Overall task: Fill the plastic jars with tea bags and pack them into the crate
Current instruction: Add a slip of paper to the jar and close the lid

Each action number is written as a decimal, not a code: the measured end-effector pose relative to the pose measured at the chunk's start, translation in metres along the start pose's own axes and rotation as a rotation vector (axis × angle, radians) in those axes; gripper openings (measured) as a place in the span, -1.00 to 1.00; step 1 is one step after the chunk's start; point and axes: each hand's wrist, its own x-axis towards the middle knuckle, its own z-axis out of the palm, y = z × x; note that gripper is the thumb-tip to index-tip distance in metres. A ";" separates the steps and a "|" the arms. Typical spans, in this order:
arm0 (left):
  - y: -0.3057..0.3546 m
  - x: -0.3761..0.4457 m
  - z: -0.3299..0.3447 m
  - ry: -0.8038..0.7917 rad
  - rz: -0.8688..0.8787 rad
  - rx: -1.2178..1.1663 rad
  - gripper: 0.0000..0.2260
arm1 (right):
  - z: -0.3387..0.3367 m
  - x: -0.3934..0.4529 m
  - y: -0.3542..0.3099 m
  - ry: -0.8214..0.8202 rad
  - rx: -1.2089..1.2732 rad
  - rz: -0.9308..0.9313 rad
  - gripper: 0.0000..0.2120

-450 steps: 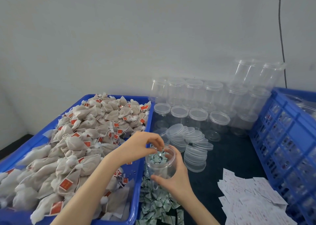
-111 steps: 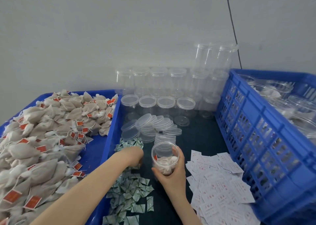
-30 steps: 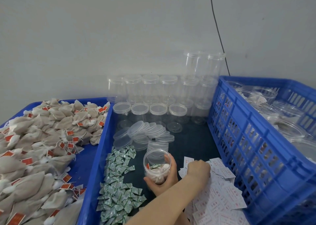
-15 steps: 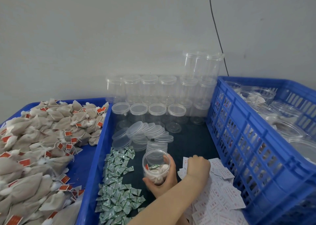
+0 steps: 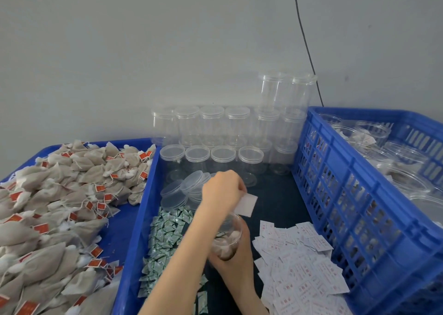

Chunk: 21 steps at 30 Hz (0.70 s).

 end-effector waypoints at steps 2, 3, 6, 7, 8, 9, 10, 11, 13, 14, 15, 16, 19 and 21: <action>-0.018 -0.008 -0.015 -0.098 -0.023 -0.004 -0.85 | 0.001 0.001 0.008 0.024 -0.013 0.001 -0.05; -0.025 -0.010 -0.017 -0.157 -0.032 0.021 -0.86 | 0.001 0.001 0.008 0.024 -0.027 -0.004 -0.03; -0.035 -0.018 -0.013 -0.281 -0.055 0.132 -0.86 | 0.000 0.000 0.008 0.020 0.000 0.026 -0.01; -0.037 -0.019 -0.008 -0.268 -0.064 0.160 -0.85 | 0.000 -0.001 0.003 0.012 -0.001 0.040 -0.01; -0.038 -0.021 -0.005 -0.221 -0.073 0.179 -0.84 | 0.001 -0.001 0.003 0.012 0.005 0.039 0.00; -0.039 -0.023 -0.002 -0.148 -0.084 0.182 -0.82 | 0.001 0.000 0.002 0.017 0.003 0.043 0.00; -0.040 -0.025 0.000 -0.066 -0.093 0.173 -0.80 | 0.001 0.000 0.003 0.020 0.000 0.045 0.01; -0.041 -0.027 0.002 0.015 -0.093 0.166 -0.79 | 0.000 0.001 0.003 0.028 -0.012 0.049 0.01; -0.042 -0.031 0.005 0.126 -0.055 0.199 -0.77 | 0.001 0.001 0.003 0.046 -0.010 0.062 0.00; -0.041 -0.034 0.007 0.144 -0.023 0.233 -0.77 | 0.001 0.001 0.003 0.045 -0.003 0.063 0.00; -0.041 -0.037 0.010 0.125 0.010 0.270 -0.77 | 0.001 0.001 0.002 0.036 0.009 0.063 -0.01; -0.041 -0.039 0.012 0.076 0.030 0.299 -0.77 | 0.002 0.002 0.002 0.037 0.023 0.070 -0.02; -0.042 -0.045 0.014 -0.140 -0.003 0.335 -0.77 | 0.002 0.001 0.001 0.030 0.017 0.074 -0.02; -0.042 -0.046 0.014 -0.223 -0.002 0.374 -0.76 | 0.001 -0.001 -0.001 0.031 -0.003 0.057 -0.03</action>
